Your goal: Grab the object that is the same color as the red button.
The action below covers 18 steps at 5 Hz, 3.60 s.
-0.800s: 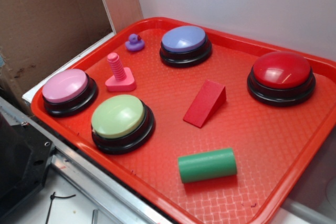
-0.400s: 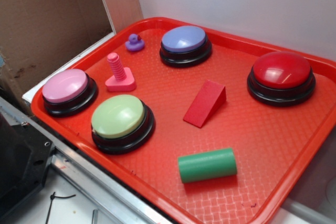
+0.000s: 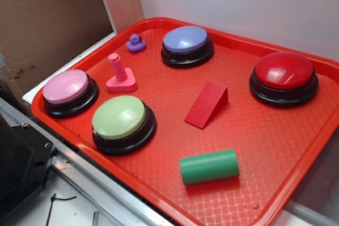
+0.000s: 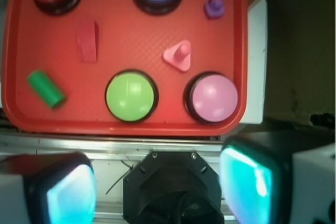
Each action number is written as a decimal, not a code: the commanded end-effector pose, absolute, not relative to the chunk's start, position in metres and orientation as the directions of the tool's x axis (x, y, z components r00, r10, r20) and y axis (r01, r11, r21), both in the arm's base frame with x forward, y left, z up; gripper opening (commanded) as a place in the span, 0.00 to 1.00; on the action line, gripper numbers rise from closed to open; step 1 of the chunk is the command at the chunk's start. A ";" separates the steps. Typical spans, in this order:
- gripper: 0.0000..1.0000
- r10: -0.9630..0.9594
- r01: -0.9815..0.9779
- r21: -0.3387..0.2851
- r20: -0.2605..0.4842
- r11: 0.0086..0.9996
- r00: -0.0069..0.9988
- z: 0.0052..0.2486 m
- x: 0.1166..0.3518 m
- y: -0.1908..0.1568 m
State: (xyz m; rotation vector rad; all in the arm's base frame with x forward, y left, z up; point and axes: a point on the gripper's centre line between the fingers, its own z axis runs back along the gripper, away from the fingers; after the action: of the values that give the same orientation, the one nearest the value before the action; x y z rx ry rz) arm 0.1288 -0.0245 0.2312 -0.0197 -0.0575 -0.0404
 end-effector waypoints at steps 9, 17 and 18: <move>1.00 -0.146 0.146 0.019 -0.005 0.989 0.989 0.177 0.270 -0.124; 1.00 -0.252 0.241 -0.073 -0.245 0.968 0.936 0.031 0.279 -0.144; 1.00 -0.242 0.232 -0.067 -0.267 0.970 0.933 0.025 0.278 -0.144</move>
State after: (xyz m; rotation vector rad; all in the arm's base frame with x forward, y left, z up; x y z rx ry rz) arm 0.2761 -0.1361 0.0106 -0.0181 0.3319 -0.2313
